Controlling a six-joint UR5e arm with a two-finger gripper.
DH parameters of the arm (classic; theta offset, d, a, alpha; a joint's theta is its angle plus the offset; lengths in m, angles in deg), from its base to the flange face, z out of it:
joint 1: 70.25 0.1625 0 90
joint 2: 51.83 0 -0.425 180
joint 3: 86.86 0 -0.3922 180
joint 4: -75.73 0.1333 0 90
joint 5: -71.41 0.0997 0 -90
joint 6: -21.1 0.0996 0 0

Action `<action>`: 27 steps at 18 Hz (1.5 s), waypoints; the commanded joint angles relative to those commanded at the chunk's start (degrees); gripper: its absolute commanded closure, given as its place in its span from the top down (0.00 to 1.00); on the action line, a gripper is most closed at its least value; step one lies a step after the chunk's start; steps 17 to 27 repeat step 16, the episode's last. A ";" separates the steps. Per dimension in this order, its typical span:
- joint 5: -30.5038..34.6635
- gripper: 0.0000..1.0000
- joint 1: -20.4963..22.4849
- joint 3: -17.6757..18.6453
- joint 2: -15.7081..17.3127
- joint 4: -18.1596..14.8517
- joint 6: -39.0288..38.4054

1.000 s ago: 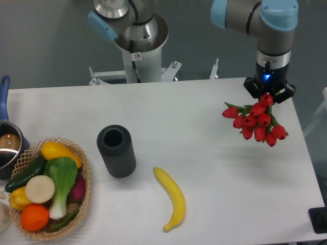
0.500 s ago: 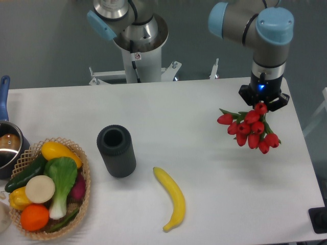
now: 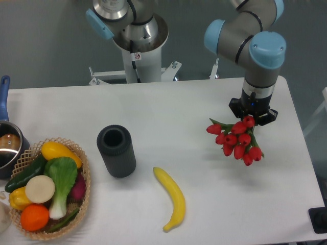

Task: Place the flowers on the table

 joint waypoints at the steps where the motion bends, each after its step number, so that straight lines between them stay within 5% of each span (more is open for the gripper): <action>1: 0.00 1.00 0.09 0.18 0.17 0.01 -0.09; 10: 0.09 1.00 1.50 0.80 2.99 1.59 0.62; 27: 0.70 1.00 1.23 0.80 2.81 1.68 0.27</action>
